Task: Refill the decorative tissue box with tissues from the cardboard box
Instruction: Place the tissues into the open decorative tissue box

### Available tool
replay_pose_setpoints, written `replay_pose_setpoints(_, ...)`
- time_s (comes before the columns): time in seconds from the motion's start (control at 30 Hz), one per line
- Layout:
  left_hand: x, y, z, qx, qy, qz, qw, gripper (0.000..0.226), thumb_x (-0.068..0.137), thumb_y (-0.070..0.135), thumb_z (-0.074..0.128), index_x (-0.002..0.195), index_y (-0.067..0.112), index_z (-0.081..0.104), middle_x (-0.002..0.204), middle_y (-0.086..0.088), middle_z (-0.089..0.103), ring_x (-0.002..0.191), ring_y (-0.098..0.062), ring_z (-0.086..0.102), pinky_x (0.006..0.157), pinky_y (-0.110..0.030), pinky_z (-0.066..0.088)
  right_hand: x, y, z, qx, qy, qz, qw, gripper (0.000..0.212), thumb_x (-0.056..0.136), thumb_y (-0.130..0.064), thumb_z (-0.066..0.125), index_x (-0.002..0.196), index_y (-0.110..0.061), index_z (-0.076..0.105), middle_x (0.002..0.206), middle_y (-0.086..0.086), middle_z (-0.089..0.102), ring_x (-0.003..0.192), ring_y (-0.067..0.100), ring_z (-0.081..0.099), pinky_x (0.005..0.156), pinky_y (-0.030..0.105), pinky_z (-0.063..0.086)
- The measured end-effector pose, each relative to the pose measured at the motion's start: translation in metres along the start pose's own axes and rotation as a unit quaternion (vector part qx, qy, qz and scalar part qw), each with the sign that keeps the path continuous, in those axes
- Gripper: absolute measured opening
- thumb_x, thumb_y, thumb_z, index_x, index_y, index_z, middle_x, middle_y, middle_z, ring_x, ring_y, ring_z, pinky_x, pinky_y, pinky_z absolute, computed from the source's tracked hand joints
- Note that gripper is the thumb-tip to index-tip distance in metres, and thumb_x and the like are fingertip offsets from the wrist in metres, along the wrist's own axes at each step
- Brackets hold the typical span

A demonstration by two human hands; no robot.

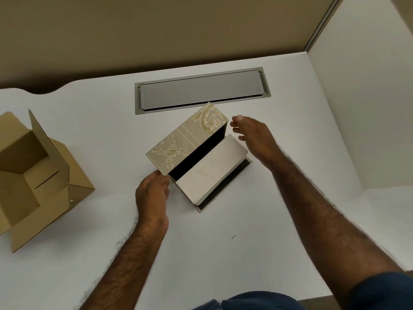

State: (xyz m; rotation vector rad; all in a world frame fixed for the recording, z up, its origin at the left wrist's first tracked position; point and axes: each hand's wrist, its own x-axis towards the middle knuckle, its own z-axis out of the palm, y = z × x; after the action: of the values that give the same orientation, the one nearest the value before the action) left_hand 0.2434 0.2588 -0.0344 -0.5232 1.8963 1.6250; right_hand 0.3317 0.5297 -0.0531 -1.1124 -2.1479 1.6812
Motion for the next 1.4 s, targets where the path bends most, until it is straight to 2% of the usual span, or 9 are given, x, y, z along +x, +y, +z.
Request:
replay_pose_setpoints(0.3,0.004,0.001,0.003,0.051,0.034,0.084,0.995,0.003,0.098,0.026,0.067,0.095,0.025,0.067,0.106,-0.002,0.075,0.098,-0.02,0.076,0.092,-0.038,0.061,0.02,-0.028,0.013,-0.071,0.033,-0.036,0.996,0.037,0.108,-0.039,0.059,0.107,-0.011,0.083,0.103,0.004,0.083,0.101,0.025,0.077,0.097,0.056,0.062)
replay_pose_setpoints(0.5,0.0,-0.003,-0.006,0.072,0.012,0.105,0.992,0.003,0.097,0.023,0.07,0.096,0.022,0.067,0.103,0.0,0.075,0.097,-0.019,0.076,0.088,-0.035,0.062,0.017,-0.026,0.013,-0.103,0.036,-0.024,0.994,0.029,0.104,-0.038,0.069,0.111,-0.014,0.083,0.108,0.002,0.083,0.103,0.021,0.077,0.099,0.055,0.063)
replay_pose_setpoints(0.6,-0.007,-0.011,-0.011,0.125,-0.003,0.142,0.982,0.014,0.091,0.033,0.076,0.094,0.023,0.067,0.098,-0.001,0.075,0.091,-0.017,0.073,0.085,-0.034,0.06,0.01,-0.022,0.004,-0.099,0.025,-0.021,0.995,0.025,0.102,-0.036,0.071,0.108,-0.014,0.082,0.102,-0.003,0.082,0.102,0.02,0.077,0.098,0.054,0.063)
replay_pose_setpoints(0.7,-0.017,-0.016,-0.011,0.191,-0.013,0.187,0.963,0.021,0.089,0.034,0.079,0.094,0.018,0.065,0.09,0.005,0.071,0.077,-0.001,0.066,0.072,-0.019,0.05,0.001,-0.015,-0.005,-0.097,0.019,-0.024,0.995,0.021,0.101,-0.037,0.072,0.106,-0.018,0.081,0.101,-0.004,0.083,0.1,0.02,0.078,0.097,0.055,0.063)
replay_pose_setpoints(0.8,-0.021,-0.025,-0.012,0.225,-0.026,0.206,0.952,0.028,0.086,0.033,0.081,0.097,0.014,0.064,0.093,0.002,0.071,0.083,-0.007,0.068,0.071,-0.018,0.049,-0.008,-0.006,-0.012,-0.095,0.012,-0.028,0.995,0.011,0.101,-0.036,0.073,0.104,-0.026,0.078,0.103,-0.004,0.083,0.101,0.019,0.078,0.097,0.053,0.064)
replay_pose_setpoints(0.93,-0.021,-0.037,-0.012,0.253,-0.045,0.218,0.942,0.039,0.079,0.037,0.087,0.099,0.019,0.06,0.101,0.0,0.069,0.1,-0.022,0.067,0.086,-0.029,0.053,-0.018,0.001,-0.016,-0.093,0.012,-0.035,0.995,0.008,0.102,-0.031,0.074,0.107,-0.026,0.077,0.106,-0.006,0.082,0.101,0.015,0.078,0.094,0.04,0.063)
replay_pose_setpoints(1.1,-0.031,-0.046,-0.009,0.292,-0.047,0.253,0.921,0.058,0.068,0.038,0.094,0.106,0.022,0.053,0.11,0.003,0.059,0.106,-0.019,0.057,0.086,-0.032,0.05,-0.024,0.012,-0.019,-0.128,0.012,-0.05,0.99,0.015,0.103,-0.025,0.073,0.116,-0.02,0.077,0.104,-0.013,0.078,0.086,-0.014,0.07,0.076,0.003,0.048)
replay_pose_setpoints(1.27,-0.032,-0.049,-0.004,0.292,-0.042,0.265,0.918,0.066,0.066,0.04,0.096,0.11,0.026,0.047,0.115,0.005,0.052,0.108,-0.018,0.053,0.085,-0.032,0.05,-0.026,0.007,-0.02,-0.136,0.002,-0.063,0.989,0.022,0.103,-0.026,0.074,0.123,-0.018,0.075,0.112,-0.009,0.077,0.097,-0.002,0.071,0.076,-0.001,0.046)
replay_pose_setpoints(1.4,-0.022,-0.047,-0.008,0.258,-0.042,0.243,0.934,0.058,0.072,0.04,0.092,0.11,0.026,0.051,0.117,0.003,0.061,0.11,-0.021,0.062,0.09,-0.035,0.055,-0.021,-0.001,-0.015,-0.137,-0.016,-0.071,0.988,0.027,0.103,-0.023,0.071,0.13,-0.018,0.072,0.118,-0.007,0.077,0.099,0.0,0.071,0.078,-0.001,0.046)
